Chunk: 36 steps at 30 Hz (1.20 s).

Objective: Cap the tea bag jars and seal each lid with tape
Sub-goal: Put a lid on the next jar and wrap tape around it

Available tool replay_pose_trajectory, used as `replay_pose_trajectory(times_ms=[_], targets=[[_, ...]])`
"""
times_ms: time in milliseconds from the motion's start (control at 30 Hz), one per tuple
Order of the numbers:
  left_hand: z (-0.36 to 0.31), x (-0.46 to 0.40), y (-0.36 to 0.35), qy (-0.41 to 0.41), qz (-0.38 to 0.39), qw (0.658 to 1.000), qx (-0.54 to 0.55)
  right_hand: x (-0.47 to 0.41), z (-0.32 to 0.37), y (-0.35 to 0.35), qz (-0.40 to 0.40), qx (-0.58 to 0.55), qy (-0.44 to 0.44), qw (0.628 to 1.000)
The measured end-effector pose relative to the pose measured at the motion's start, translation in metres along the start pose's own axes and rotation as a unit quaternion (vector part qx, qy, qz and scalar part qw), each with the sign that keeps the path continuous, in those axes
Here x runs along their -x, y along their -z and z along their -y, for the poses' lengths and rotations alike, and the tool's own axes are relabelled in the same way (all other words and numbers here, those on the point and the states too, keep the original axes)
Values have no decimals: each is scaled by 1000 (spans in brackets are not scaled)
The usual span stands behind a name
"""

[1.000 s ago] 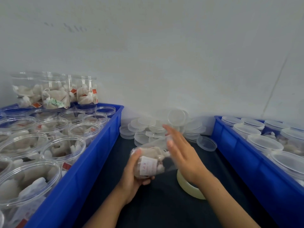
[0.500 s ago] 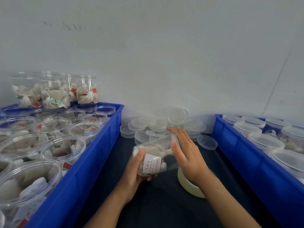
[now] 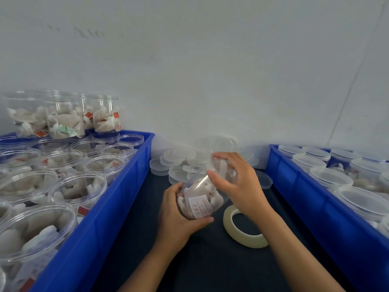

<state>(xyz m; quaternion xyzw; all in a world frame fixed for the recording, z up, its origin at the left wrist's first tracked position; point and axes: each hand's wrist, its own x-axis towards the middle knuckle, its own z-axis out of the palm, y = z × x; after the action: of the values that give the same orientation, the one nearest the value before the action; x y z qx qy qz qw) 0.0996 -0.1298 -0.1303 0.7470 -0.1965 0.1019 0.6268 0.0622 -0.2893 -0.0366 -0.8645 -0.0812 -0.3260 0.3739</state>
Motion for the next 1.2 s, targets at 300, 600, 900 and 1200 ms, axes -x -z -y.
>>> replay_pose_trajectory(times_ms=[300,600,900,1200], targets=[[-2,9,-6,17,60,998,-15,12,5,-19,99,33,-5,995],[4,3,-7,35,-16,999,-33,65,-50,25,163,71,-181,967],[-32,13,-12,-196,-223,949,-109,91,-56,22,175,263,-142,938],[-22,33,-37,-101,174,975,-97,103,-48,23,157,114,-129,972]])
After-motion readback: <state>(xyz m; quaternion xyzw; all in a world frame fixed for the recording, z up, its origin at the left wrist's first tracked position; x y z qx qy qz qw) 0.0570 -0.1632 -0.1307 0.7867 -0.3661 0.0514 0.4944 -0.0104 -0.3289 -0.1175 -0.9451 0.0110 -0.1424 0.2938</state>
